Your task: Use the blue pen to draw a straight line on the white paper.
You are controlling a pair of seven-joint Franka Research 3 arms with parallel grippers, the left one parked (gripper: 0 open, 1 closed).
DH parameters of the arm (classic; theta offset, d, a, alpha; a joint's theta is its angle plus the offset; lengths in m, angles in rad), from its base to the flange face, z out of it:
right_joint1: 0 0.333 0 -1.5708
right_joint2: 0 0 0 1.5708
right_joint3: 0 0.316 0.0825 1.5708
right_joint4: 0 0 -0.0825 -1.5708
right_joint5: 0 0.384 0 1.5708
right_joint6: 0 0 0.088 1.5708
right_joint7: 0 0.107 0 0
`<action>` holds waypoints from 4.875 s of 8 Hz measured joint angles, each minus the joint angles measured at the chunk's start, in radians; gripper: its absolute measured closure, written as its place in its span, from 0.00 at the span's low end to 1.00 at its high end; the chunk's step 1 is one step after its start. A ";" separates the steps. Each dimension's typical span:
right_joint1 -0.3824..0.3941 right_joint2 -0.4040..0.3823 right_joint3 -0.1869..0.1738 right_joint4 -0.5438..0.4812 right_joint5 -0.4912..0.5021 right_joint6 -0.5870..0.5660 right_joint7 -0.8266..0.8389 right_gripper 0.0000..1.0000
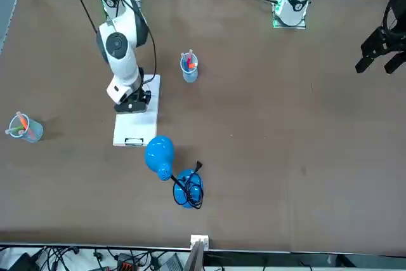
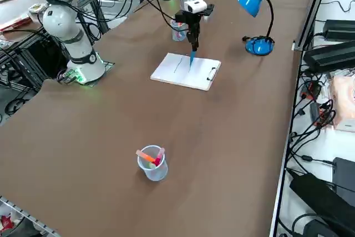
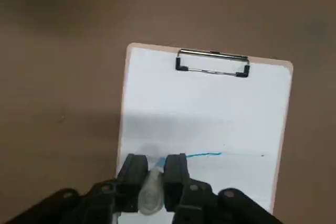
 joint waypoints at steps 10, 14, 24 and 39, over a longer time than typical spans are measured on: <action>0.046 -0.062 -0.019 0.190 0.040 -0.305 -0.033 0.78; -0.171 -0.140 -0.033 0.283 0.040 -0.484 -0.356 0.78; -0.851 -0.063 -0.040 0.288 0.201 -0.276 -1.173 0.78; -1.049 0.161 -0.034 0.440 0.496 -0.264 -1.495 0.78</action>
